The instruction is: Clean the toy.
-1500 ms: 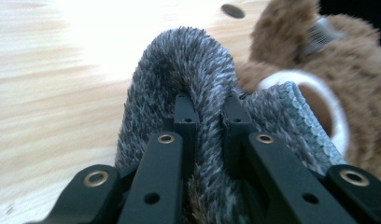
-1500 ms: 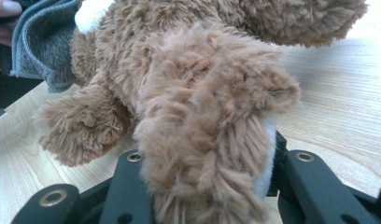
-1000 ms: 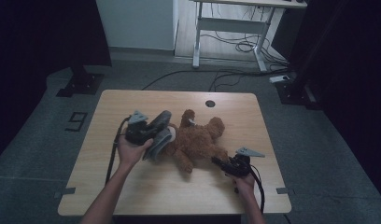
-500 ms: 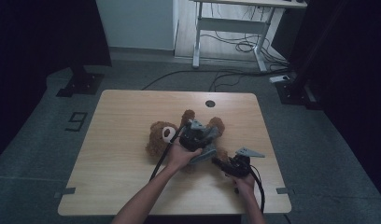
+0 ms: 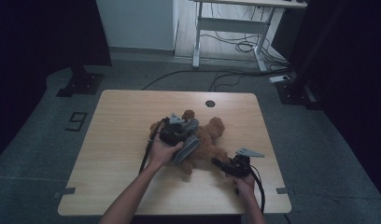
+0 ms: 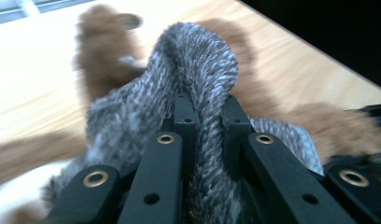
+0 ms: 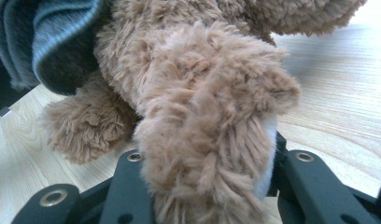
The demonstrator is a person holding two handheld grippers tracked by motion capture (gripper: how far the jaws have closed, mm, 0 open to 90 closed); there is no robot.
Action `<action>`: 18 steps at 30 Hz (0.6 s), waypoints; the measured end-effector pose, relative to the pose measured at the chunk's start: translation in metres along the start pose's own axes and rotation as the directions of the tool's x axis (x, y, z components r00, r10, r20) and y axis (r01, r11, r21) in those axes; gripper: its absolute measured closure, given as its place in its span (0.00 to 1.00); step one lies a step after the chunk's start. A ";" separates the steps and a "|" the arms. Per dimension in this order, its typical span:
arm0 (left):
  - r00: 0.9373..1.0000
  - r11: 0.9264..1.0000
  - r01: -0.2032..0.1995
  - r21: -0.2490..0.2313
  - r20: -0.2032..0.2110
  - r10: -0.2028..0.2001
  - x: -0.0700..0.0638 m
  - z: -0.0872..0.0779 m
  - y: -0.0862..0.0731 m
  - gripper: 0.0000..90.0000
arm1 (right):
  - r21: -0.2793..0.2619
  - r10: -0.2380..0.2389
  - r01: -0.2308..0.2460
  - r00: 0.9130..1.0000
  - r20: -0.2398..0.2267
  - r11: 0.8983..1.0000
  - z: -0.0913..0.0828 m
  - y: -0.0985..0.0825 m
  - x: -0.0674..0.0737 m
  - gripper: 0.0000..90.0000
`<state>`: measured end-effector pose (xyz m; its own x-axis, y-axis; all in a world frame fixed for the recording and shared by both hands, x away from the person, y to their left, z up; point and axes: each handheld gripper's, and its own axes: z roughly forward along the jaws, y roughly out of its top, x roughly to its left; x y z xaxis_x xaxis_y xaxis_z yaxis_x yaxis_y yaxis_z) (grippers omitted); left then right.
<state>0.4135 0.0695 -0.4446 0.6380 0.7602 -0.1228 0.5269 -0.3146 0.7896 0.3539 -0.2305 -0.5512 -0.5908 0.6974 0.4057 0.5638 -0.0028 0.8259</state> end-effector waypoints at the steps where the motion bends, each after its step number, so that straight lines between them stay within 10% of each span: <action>1: 1.000 1.000 0.025 -0.010 0.007 -0.025 0.010 -0.006 -0.004 0.89 | 0.001 0.000 0.000 1.000 -0.001 1.000 0.000 0.000 0.000 0.68; 6: 0.997 0.996 0.068 -0.058 0.034 -0.066 0.031 -0.033 -0.013 0.89 | 0.000 -0.001 0.001 1.000 0.000 1.000 0.001 -0.001 0.002 0.68; 13: 0.994 0.993 0.072 -0.092 -0.077 -0.079 0.052 -0.062 -0.021 0.89 | -0.003 0.005 -0.005 1.000 -0.004 1.000 0.001 -0.001 0.001 0.68; 18: 0.999 0.993 0.046 -0.110 -0.018 -0.048 0.032 -0.058 -0.011 0.89 | -0.009 0.008 -0.008 1.000 -0.003 1.000 0.002 -0.001 0.000 0.68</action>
<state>0.3953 0.1302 -0.4222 0.6019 0.7843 -0.1501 0.4908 -0.2151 0.8443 0.3541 -0.2291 -0.5528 -0.5883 0.6948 0.4136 0.5632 -0.0149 0.8262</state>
